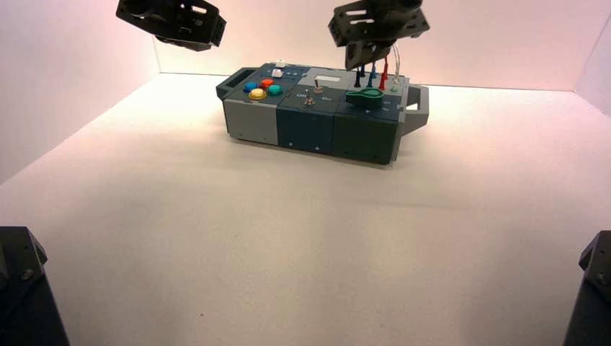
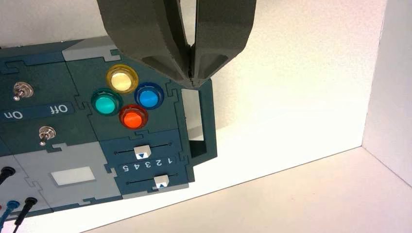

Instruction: Turn the knob to position 5.

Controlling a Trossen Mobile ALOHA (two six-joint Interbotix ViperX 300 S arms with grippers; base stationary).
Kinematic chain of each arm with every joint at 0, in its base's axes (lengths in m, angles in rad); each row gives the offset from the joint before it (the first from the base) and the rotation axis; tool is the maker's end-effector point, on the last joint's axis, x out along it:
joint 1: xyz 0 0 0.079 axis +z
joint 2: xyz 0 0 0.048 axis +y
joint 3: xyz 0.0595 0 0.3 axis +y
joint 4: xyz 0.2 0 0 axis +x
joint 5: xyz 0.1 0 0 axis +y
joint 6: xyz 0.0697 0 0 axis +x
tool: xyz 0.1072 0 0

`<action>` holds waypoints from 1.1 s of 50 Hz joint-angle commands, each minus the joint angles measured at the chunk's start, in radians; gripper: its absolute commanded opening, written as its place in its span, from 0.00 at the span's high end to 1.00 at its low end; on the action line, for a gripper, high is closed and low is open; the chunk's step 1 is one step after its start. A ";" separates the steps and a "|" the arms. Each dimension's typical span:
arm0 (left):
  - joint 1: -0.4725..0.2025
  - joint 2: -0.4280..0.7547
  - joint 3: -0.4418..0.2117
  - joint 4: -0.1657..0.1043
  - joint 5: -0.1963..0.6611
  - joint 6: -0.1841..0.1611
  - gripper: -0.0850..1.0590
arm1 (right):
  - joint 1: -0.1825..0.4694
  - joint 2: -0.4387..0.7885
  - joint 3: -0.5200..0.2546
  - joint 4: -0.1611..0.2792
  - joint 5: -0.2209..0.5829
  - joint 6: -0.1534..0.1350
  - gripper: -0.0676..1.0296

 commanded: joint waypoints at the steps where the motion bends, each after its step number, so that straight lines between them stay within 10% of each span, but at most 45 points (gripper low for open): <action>1: 0.003 -0.021 -0.011 0.000 -0.005 -0.002 0.95 | -0.021 -0.074 0.014 -0.002 -0.026 -0.003 0.96; 55: 0.003 -0.017 -0.021 0.000 -0.011 -0.002 0.95 | -0.222 -0.206 0.213 0.014 -0.166 0.005 0.96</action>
